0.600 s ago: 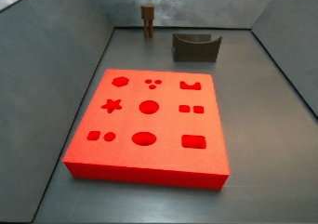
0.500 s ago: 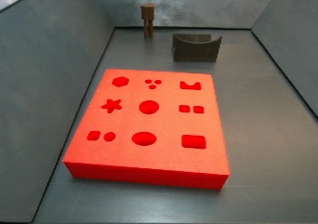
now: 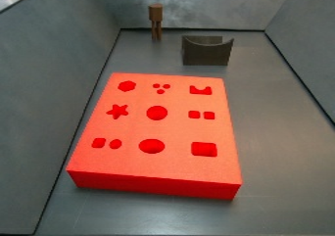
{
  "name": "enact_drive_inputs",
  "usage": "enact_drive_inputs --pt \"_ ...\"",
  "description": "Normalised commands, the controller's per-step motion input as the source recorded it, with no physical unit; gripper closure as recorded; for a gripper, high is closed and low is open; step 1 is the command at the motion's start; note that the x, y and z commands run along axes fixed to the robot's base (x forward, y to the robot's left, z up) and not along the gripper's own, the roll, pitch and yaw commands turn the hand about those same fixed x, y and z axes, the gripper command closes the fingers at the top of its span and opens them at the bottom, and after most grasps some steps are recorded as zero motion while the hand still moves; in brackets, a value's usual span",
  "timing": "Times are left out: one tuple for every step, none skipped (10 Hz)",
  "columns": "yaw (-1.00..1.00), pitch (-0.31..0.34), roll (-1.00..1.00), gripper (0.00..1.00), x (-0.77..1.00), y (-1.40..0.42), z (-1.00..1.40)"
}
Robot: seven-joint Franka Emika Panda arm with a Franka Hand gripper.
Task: Pick up the 3 prong object. Move up. Move to above the board. Insert the 3 prong object.
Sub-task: Pick up the 3 prong object.
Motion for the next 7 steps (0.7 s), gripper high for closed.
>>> enact_drive_inputs --pt "0.24 -0.114 0.00 0.00 0.00 0.41 -0.49" --pt "0.24 -0.131 0.00 0.00 0.00 0.42 -0.51" --pt "0.25 -0.134 0.00 0.00 0.00 0.41 -0.51" --pt "0.17 -0.091 0.00 0.00 0.00 0.30 -0.61" --pt "0.20 -0.096 0.00 0.00 0.01 0.28 -0.61" --pt "0.21 -0.091 0.00 0.00 0.04 0.23 -0.65" --pt "0.17 -0.107 0.02 0.00 0.00 0.19 -0.78"
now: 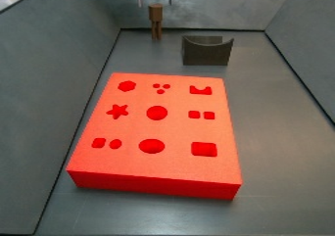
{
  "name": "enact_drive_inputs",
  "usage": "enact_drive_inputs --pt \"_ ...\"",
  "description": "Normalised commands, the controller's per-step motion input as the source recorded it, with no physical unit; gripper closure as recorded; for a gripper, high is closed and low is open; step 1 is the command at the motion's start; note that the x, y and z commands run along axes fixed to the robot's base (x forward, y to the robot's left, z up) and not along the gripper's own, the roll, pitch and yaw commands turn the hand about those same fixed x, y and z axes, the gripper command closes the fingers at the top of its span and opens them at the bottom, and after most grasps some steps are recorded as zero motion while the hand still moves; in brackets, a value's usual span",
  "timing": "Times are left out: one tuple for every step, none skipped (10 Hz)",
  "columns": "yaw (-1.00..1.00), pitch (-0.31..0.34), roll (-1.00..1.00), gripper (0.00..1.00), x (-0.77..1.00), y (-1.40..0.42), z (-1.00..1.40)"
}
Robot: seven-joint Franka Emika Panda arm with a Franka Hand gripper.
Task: Pick up the 3 prong object. Move up. Move to above the board. Insert the 3 prong object.
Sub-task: Pick up the 3 prong object.
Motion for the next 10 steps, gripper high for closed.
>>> enact_drive_inputs --pt "0.18 -0.091 0.05 0.00 0.08 0.16 -0.86" --pt "0.13 -0.074 0.00 0.00 0.01 0.13 -0.55" --pt "0.00 0.000 0.00 1.00 0.00 0.00 0.00" --pt "0.00 0.000 0.00 1.00 0.00 0.00 0.00" --pt "0.00 0.000 0.00 1.00 0.00 0.00 0.00" --pt "0.00 0.000 0.00 1.00 0.00 0.00 0.00" --pt "0.00 0.000 0.00 1.00 0.00 0.00 0.00" --pt "0.00 0.000 0.00 1.00 0.00 0.00 0.00" --pt "0.00 0.000 0.00 1.00 0.00 0.00 0.00" --pt "0.00 0.000 0.00 1.00 0.00 0.00 0.00"
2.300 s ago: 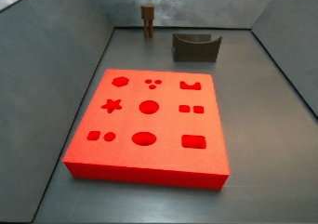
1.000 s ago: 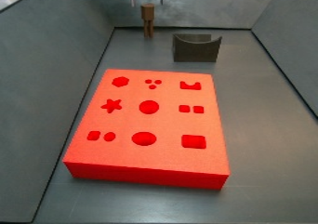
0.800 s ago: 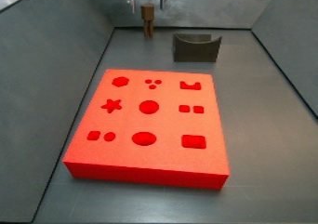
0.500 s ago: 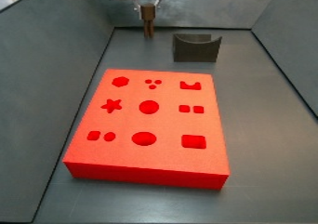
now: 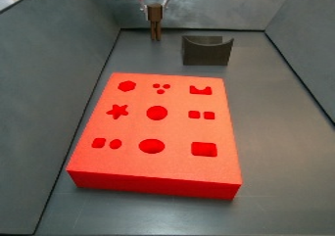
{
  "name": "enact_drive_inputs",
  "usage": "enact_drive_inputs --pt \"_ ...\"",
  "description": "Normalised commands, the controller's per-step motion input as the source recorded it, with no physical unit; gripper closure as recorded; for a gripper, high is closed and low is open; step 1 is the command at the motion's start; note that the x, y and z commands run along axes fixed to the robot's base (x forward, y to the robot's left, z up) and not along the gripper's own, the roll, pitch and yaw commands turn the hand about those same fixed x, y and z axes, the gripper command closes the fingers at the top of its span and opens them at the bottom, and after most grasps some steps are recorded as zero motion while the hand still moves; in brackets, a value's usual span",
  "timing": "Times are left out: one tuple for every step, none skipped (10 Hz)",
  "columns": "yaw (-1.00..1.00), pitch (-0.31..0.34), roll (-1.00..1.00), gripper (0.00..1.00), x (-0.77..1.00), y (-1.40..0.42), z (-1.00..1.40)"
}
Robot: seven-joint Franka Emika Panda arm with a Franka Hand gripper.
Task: Pick up the 3 prong object. Move up. Move to above the board. Insert the 3 prong object.
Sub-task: Pick up the 3 prong object, then move up.
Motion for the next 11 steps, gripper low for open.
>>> enact_drive_inputs --pt "0.00 0.000 0.00 1.00 0.00 0.00 0.00" --pt "0.00 0.000 0.00 1.00 0.00 0.00 0.00" --pt "0.00 0.000 0.00 1.00 0.00 0.00 0.00" --pt "0.00 0.000 0.00 1.00 0.00 0.00 0.00" --pt "0.00 0.000 0.00 1.00 0.00 0.00 0.00" --pt "0.00 0.000 0.00 1.00 0.00 0.00 0.83" --pt "-0.02 0.028 0.00 1.00 -0.06 0.02 0.79" --pt "-0.03 0.052 0.02 1.00 -0.08 0.01 0.64" --pt "-0.03 0.063 0.04 1.00 -0.06 0.00 0.50" --pt "-0.03 0.072 0.06 1.00 -0.05 0.00 0.36" --pt "-0.01 0.080 0.08 1.00 -0.04 0.00 0.17"
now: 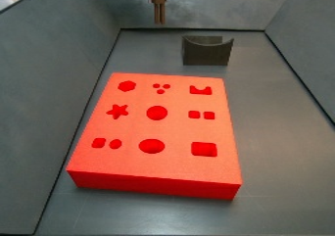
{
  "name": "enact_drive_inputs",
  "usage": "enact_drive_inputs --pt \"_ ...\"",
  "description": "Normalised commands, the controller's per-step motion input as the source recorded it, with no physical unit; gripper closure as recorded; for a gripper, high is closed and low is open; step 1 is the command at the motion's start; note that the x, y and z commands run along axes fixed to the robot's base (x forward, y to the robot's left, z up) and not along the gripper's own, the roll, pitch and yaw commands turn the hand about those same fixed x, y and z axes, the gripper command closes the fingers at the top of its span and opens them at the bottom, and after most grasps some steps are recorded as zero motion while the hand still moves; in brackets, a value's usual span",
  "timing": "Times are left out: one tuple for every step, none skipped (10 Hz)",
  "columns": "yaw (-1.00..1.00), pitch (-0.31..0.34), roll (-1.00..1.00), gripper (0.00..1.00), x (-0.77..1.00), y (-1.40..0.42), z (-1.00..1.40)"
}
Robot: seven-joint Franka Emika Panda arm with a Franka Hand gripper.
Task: Pick up the 3 prong object. Move up. Move to above the board. Insert the 3 prong object.
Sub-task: Move to above the board.
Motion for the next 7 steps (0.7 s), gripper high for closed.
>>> enact_drive_inputs --pt "-0.24 0.066 0.02 1.00 0.09 -0.44 1.00" --pt "-0.22 0.065 0.02 1.00 0.10 -0.45 1.00" --pt "-0.16 0.081 0.04 1.00 0.08 -0.40 1.00" --pt "-0.05 0.087 0.08 1.00 0.06 -0.34 1.00" --pt "-0.02 0.091 0.10 1.00 0.06 -0.33 1.00" --pt "0.01 0.099 0.12 1.00 0.05 -0.30 1.00" --pt "0.02 0.103 0.11 1.00 0.04 -0.26 1.00"
